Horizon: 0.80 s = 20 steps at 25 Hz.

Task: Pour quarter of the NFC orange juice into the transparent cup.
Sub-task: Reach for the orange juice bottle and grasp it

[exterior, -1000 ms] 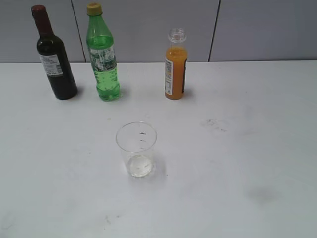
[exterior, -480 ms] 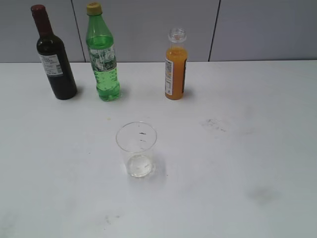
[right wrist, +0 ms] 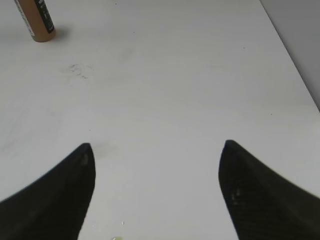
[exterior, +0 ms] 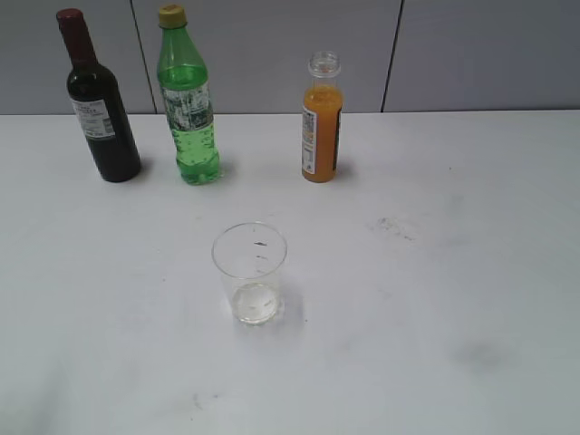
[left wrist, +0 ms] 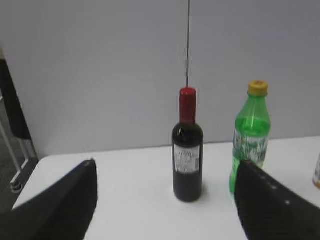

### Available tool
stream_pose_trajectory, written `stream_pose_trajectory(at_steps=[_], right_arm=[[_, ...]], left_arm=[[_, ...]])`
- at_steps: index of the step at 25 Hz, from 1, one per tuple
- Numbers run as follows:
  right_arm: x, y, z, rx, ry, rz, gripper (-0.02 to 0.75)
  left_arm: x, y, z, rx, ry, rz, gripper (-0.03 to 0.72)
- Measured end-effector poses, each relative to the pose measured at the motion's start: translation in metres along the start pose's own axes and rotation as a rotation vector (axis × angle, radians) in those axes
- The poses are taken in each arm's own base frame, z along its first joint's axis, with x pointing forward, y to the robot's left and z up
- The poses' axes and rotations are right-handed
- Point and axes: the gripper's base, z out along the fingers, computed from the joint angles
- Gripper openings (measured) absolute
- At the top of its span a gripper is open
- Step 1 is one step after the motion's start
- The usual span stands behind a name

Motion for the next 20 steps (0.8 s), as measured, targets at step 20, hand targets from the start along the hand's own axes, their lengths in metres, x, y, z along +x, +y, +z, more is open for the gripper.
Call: stream_pose_trajectory(at_steps=[20], right_arm=[[0.000, 0.000, 0.000, 0.000, -0.001, 0.000, 0.589]], left_arm=[[0.048, -0.065, 0.211, 0.562, -0.081, 0.016, 0.617]])
